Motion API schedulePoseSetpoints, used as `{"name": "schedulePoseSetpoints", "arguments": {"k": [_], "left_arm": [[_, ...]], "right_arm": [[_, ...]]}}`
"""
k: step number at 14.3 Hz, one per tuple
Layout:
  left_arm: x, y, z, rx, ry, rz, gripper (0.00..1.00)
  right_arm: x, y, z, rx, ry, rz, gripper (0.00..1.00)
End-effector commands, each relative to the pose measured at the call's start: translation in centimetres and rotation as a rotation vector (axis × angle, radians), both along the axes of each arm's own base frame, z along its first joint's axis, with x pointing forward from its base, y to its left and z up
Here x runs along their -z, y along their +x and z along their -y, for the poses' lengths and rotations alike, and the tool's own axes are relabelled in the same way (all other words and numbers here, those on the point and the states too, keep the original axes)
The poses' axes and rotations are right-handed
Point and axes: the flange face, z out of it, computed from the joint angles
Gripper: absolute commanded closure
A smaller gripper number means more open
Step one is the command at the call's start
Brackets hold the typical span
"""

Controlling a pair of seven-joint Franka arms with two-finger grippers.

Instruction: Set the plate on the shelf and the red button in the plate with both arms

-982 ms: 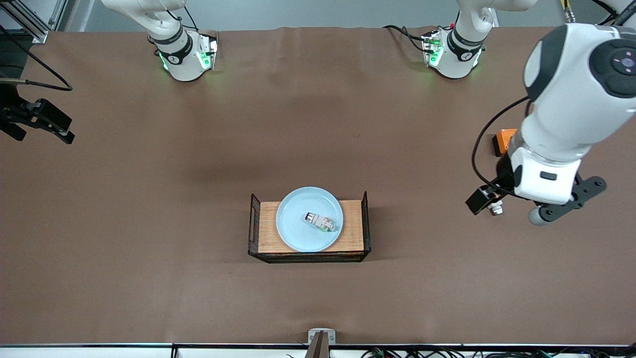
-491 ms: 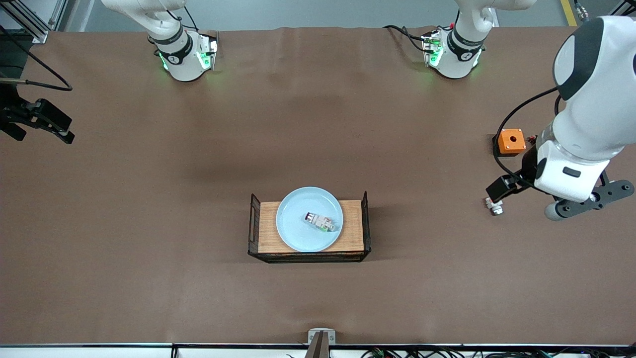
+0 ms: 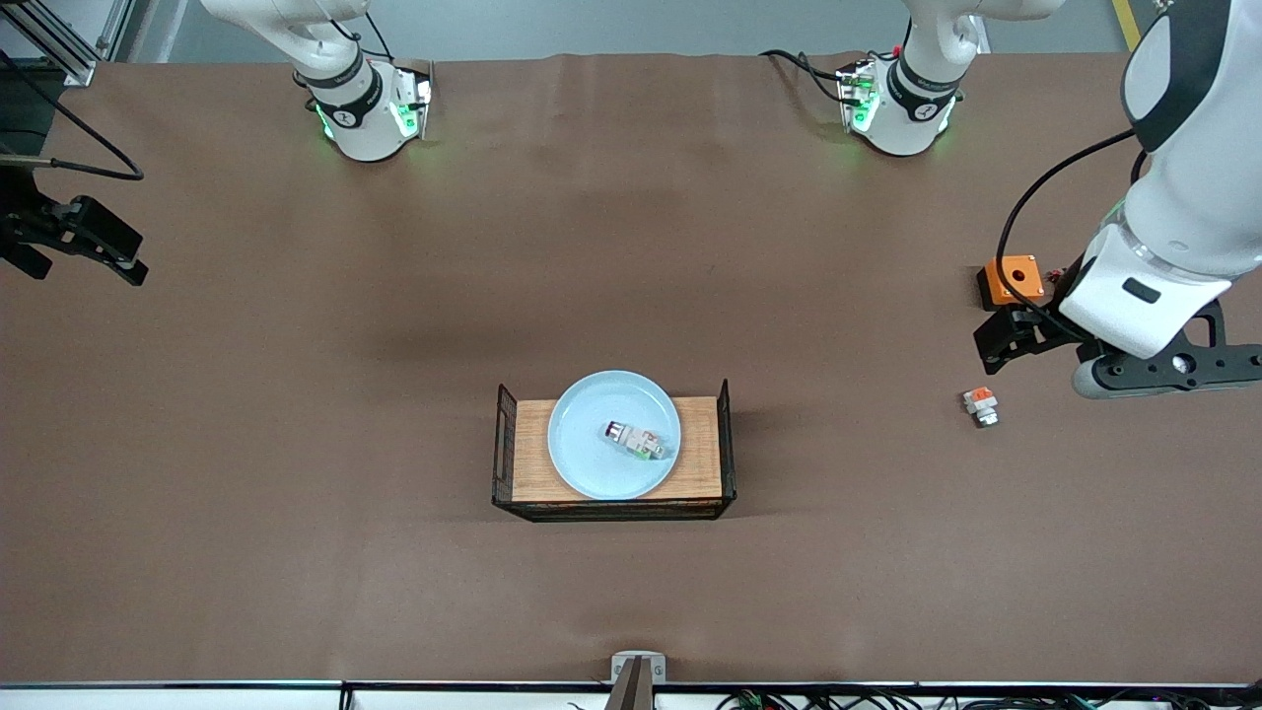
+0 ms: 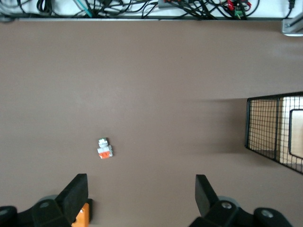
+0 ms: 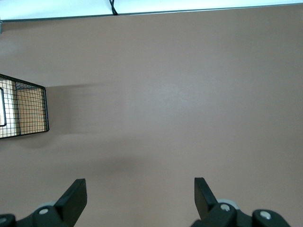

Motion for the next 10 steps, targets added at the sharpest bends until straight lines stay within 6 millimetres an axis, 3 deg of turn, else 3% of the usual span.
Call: {"name": "schedulePoseSetpoints", "arguments": {"k": [1,3,7,10], "left_arm": [[-0.1,0.4,-2.2,0.041,-0.032,0.02,0.0],[0.8,0.7,-2.8,0.049,-0.039,0.037,0.0],[1.9,-1.2,-3.6,0.138,-0.025,0.086,0.0],[2.4,-1.4,-5.9,0.105,-0.019,0.073,0.0]], "right_arm": [[-0.4,0.1,0.3,-0.007,-0.012,0.003,0.0],[-0.4,0.1,0.3,-0.007,-0.012,0.003,0.0],[-0.4,0.1,0.6,-0.001,-0.01,0.003,0.0],[-0.4,0.1,0.6,-0.001,-0.01,0.003,0.0]]}}
